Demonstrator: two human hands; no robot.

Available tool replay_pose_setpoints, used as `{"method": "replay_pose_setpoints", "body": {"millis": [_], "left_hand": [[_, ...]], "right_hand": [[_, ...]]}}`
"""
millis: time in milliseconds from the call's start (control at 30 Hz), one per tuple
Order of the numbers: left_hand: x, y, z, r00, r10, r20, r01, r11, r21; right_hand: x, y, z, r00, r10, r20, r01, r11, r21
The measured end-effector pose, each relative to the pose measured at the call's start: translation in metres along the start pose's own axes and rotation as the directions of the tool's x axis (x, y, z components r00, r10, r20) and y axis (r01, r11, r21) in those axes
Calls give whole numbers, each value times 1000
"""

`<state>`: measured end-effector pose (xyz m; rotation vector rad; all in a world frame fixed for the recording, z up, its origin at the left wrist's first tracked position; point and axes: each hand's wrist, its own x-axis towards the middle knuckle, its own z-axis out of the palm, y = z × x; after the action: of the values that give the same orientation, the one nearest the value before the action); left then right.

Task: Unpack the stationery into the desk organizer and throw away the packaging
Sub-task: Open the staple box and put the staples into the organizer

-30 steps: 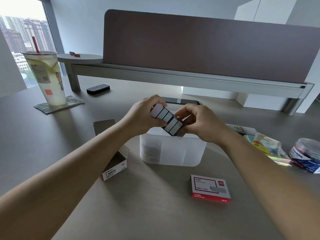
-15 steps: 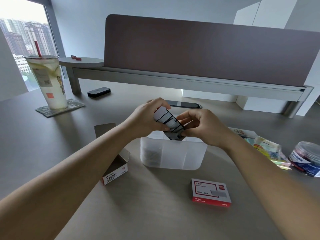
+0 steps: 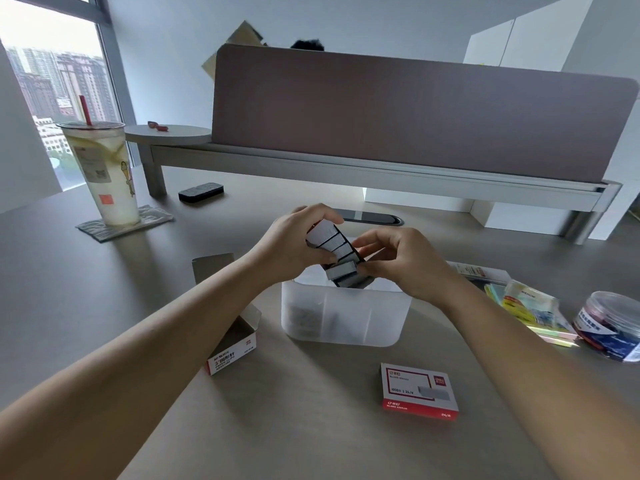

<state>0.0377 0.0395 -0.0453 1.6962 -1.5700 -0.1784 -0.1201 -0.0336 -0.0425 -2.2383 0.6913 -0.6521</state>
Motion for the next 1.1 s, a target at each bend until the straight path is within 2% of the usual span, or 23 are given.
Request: {"method": "replay_pose_setpoints", "body": {"millis": [600, 1100], "left_hand": [[2, 0, 1, 1000, 20, 9, -20, 1000, 8], [0, -2, -1, 999, 29, 42, -26, 998, -49]], "right_hand": [[0, -1, 2, 998, -37, -50, 33, 997, -71], [-1, -1, 2, 998, -29, -55, 26, 998, -55]]}}
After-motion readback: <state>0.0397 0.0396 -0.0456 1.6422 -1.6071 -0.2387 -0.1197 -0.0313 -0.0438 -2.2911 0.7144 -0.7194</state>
